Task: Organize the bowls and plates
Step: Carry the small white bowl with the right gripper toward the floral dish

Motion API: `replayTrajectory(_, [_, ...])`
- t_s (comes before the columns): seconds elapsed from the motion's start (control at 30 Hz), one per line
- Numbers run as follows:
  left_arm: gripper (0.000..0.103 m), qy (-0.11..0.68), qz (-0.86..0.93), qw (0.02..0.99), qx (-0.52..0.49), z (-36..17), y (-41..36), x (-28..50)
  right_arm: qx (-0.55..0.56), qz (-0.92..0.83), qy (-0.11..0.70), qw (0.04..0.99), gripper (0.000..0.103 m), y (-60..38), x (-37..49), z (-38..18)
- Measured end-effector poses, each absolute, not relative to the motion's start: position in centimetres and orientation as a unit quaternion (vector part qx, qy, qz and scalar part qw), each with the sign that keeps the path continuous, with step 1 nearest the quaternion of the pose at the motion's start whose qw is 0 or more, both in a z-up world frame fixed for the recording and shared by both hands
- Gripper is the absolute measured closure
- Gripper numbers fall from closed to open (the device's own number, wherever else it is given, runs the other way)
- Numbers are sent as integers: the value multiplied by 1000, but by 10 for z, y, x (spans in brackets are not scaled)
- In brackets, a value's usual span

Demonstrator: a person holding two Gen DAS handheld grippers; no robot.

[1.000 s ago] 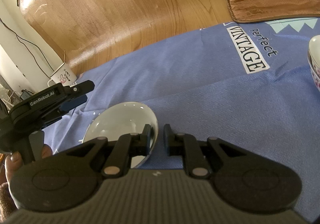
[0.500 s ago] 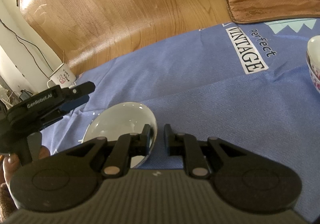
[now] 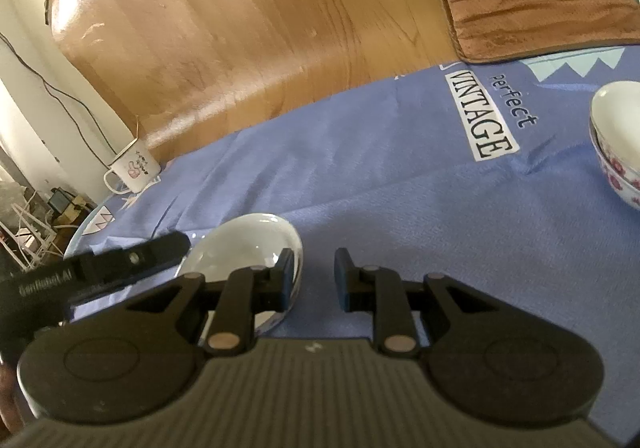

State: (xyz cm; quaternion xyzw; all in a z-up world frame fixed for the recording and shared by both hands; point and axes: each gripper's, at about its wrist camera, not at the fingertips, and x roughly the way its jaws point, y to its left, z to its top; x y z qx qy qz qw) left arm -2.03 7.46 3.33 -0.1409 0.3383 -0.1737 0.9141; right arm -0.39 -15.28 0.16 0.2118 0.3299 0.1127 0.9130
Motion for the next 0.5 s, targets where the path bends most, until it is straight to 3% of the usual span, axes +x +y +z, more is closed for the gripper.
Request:
replayTrajectory(0.1, [73, 357, -166, 909, -136, 24, 71, -20, 222, 122, 333, 908, 78, -155, -3, -1])
replayTrajectory(0.17, [91, 365, -176, 902, -150, 20, 72, -19, 226, 134, 337, 904, 79, -153, -3, -3])
replayTrajectory(0.23, [93, 362, -174, 903, -149, 23, 67, -21, 214, 151, 337, 904, 92, -147, -5, -2])
replayTrajectory(0.33, [96, 358, -180, 906, -138, 32, 56, -21, 156, 130, 310, 929, 96, -138, -15, 5])
replayTrajectory(0.5, [96, 344, -227, 904, -118, 55, 11, -12, 165, 94, 255, 948, 97, -174, -32, 23])
